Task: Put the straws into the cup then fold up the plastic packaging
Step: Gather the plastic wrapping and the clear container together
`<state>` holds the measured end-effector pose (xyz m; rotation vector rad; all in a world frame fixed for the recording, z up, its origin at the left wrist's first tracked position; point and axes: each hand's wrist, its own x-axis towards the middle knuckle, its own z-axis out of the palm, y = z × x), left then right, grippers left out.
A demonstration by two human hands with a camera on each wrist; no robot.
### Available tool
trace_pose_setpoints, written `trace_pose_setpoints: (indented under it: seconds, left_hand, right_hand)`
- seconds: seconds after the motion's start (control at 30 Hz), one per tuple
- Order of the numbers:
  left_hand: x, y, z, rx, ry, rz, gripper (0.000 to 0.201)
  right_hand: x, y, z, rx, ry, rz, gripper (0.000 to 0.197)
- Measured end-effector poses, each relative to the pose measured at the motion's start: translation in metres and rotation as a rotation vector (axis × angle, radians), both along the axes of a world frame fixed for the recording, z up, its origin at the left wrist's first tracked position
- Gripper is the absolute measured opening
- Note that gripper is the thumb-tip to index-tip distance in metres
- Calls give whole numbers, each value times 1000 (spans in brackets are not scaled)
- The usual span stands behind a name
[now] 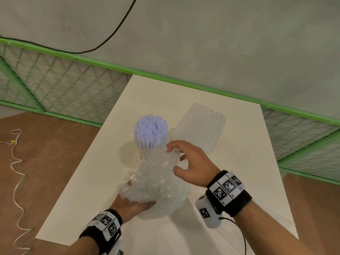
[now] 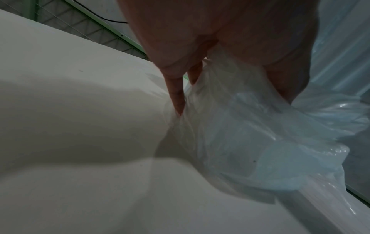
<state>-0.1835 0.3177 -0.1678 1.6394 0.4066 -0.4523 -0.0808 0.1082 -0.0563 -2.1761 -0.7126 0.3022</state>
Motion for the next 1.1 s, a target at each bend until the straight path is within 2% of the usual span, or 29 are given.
trace_pose_setpoints:
  seconds: [0.17,0.3,0.47,0.57,0.63,0.73,0.8,0.9,1.1]
  left_hand:
    - [1,-2,5,8,-4,-7,63]
    - [1,-3,11,36,0,-1,49]
    - [1,-2,10,20,-12,12,61]
    - [1,-3,13,27,2,21,58]
    - [1,-5,17,36,10,17,52]
    - [1,-7,26,41,25,16,33]
    - [1,-8,30,33,21,24,35]
    - [2,-9,31,27,-4,38,42]
    - [2,-9,35,50,-13,15,43]
  right_hand:
    - [-2,3,0,97,70,-68,45]
    - [-2,3,-4,126,-21,-117,39]
    - [-3,2,-8,128,-71,-129,22]
    - [-6,3,-9,162,-70,-142,17]
    - [-8,6,-9,188,-84,-157,19]
    - [-10,9,-11,196,-145,-149,35]
    - [-10,10,-14,181,-226,-121,40]
    - [-8,8,-19,165,-289,-113,32]
    - [-6,5,-17,146,-218,-115,17]
